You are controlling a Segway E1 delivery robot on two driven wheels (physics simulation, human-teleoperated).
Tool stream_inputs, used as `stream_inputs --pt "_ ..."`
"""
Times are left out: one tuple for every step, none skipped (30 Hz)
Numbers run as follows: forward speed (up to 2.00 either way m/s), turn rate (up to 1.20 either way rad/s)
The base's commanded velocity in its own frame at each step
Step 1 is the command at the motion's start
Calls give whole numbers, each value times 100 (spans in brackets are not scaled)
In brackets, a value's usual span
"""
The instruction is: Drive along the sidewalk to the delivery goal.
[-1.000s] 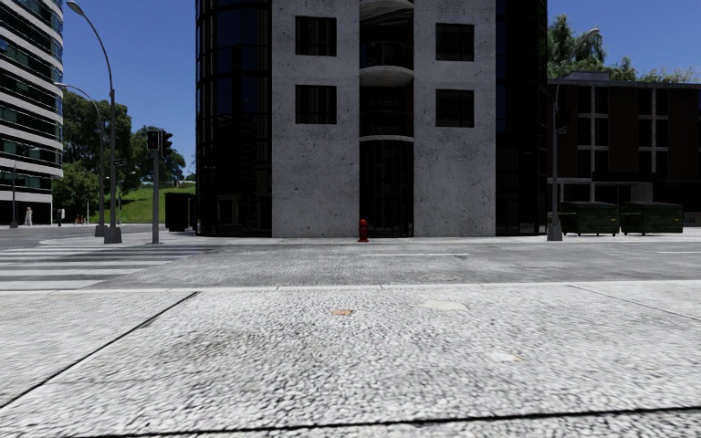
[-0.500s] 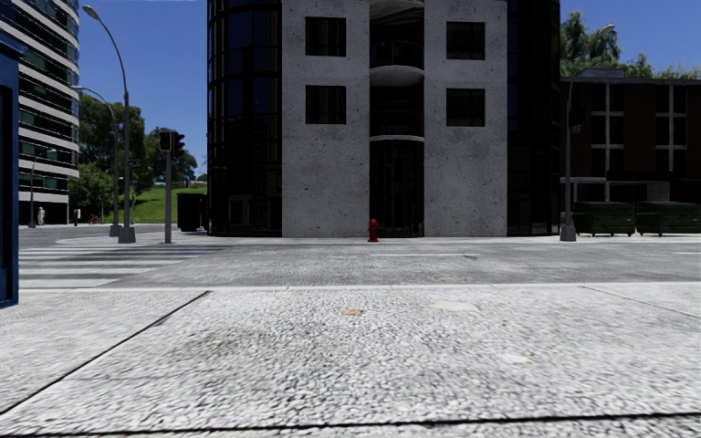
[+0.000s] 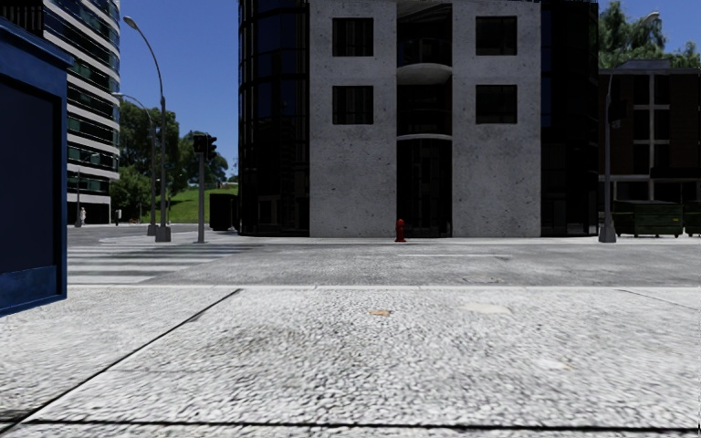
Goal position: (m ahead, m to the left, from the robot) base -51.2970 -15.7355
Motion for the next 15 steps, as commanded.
stream_inputs --pt "0 60" --pt "0 60" --pt "0 60" --pt "0 60" --pt "0 60" --pt "0 60" --pt "0 60" --pt "0 60" --pt "0 60" --pt "0 60" --pt "0 60" --pt "0 60" --pt "0 60" --pt "0 60" --pt "0 60"
